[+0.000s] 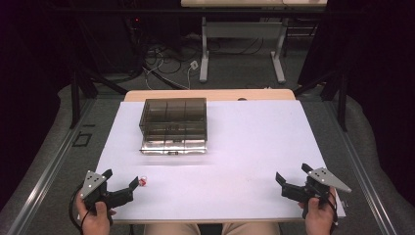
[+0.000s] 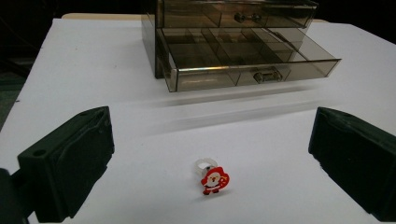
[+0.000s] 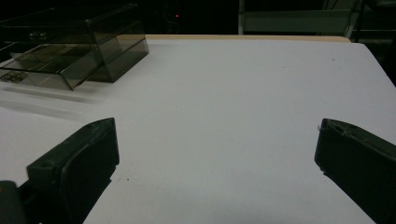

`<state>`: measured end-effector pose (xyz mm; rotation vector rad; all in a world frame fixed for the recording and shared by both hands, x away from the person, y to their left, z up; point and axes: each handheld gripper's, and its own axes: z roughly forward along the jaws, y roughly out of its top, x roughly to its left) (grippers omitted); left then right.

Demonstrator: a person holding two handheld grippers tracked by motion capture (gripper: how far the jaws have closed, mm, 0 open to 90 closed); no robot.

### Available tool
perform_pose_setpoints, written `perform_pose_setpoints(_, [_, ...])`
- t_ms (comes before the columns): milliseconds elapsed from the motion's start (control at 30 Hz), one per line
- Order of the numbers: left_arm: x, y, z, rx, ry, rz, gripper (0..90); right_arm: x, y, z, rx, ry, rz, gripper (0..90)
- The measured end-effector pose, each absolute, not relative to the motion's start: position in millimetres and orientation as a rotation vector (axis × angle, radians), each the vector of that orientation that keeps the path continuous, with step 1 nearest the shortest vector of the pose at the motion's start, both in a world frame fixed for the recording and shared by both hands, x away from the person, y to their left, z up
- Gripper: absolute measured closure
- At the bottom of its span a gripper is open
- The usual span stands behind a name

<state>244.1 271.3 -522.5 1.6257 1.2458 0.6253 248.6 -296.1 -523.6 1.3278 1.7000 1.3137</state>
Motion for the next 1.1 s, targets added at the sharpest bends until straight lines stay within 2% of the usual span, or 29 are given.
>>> perform_pose_setpoints(767, [250,262,-523,1.670,1.275,0.678,0.3,253,-283,-538,1.283,1.800,1.216,0.0])
perform_pose_setpoints(1033, [251,258,-526,1.685,1.270,0.652,0.3,256,-286,-541,1.315,1.800,1.220,0.4])
perform_pose_setpoints(1100, [252,257,-527,1.684,1.279,0.639,2.6,257,-287,-541,1.317,1.804,1.224,0.5])
